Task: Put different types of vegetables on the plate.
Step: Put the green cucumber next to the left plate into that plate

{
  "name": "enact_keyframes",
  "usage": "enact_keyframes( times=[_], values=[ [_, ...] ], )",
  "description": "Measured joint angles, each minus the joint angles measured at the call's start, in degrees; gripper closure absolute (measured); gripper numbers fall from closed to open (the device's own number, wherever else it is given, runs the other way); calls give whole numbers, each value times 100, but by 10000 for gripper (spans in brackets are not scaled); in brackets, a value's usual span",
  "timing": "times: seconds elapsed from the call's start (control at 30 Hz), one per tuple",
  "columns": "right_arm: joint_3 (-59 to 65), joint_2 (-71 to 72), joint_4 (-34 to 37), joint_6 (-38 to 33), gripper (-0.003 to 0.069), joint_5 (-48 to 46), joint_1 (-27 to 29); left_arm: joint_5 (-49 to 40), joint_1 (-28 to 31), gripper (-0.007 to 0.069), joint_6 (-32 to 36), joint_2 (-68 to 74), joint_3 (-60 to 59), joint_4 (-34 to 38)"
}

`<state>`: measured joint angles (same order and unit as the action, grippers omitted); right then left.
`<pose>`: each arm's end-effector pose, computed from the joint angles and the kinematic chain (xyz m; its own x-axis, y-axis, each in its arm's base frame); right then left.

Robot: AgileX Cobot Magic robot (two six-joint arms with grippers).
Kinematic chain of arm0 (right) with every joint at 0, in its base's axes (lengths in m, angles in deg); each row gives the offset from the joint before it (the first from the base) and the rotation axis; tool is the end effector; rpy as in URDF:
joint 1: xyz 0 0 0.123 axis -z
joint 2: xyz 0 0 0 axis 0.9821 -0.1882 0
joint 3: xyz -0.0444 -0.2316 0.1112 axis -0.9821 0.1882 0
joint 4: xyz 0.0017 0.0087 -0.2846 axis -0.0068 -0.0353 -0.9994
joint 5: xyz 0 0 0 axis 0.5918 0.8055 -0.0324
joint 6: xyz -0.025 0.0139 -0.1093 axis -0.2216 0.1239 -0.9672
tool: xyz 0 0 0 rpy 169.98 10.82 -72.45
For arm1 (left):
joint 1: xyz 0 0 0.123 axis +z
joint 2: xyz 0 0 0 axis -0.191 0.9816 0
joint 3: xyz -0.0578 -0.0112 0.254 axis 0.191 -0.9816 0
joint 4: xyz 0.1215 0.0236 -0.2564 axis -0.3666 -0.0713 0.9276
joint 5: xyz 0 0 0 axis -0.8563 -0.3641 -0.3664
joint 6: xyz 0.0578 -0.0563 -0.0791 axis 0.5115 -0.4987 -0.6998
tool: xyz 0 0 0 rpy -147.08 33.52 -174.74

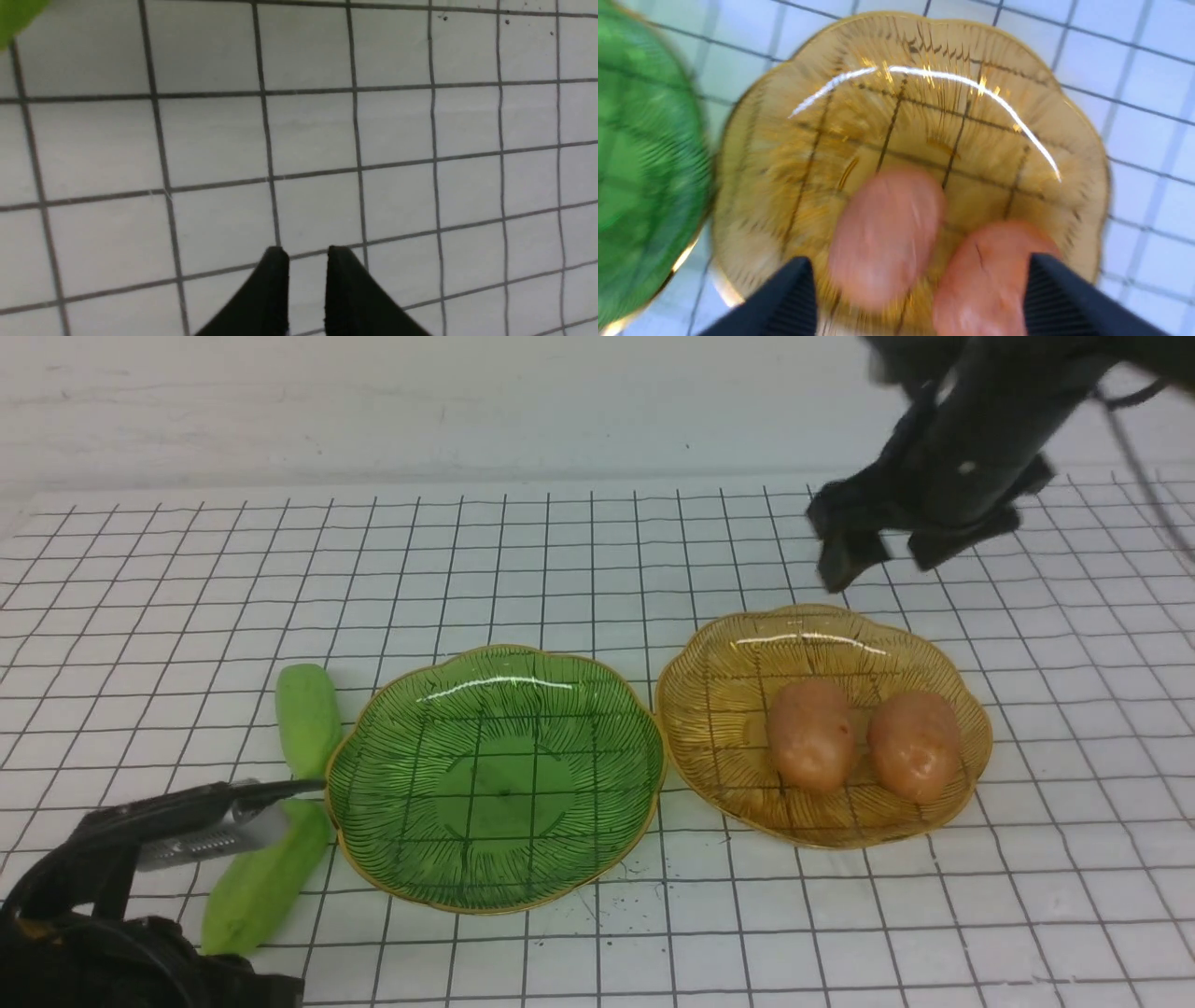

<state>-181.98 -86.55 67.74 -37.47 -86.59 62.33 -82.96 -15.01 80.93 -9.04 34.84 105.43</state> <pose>0.4022 0.1278 0.2964 -0.8775 -0.2922 -0.3802 -0.3308 0.9429 0.0388 0.2072 -0.0511 0.1670 -0.9376 -0.0732 -0.3400 0.0544 0.9346 -0.3515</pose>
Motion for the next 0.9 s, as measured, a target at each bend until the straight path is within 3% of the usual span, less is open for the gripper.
enact_keyframes(
  times=[0.17, 0.23, 0.4, 0.57, 0.9],
  values=[
    [1359, 1448, -38, -92, 366, -16, -7, 495, 0, 389, -644, 4, 433, -502],
    [2275, 2285, -38, -95, 483, -16, -7, 667, 0, 319, -994, 11, 700, -879],
    [3876, 3701, -45, -95, 641, -35, -7, 628, 0, 174, -1354, 242, 1031, -1527],
    [5296, 5257, -60, -95, 671, 158, -7, 610, 0, 97, -1312, 1084, 1071, -1752],
    [6353, 7347, -144, -321, 673, 493, -7, 1108, 0, 93, -798, 2474, 1482, -2115]
  ],
)
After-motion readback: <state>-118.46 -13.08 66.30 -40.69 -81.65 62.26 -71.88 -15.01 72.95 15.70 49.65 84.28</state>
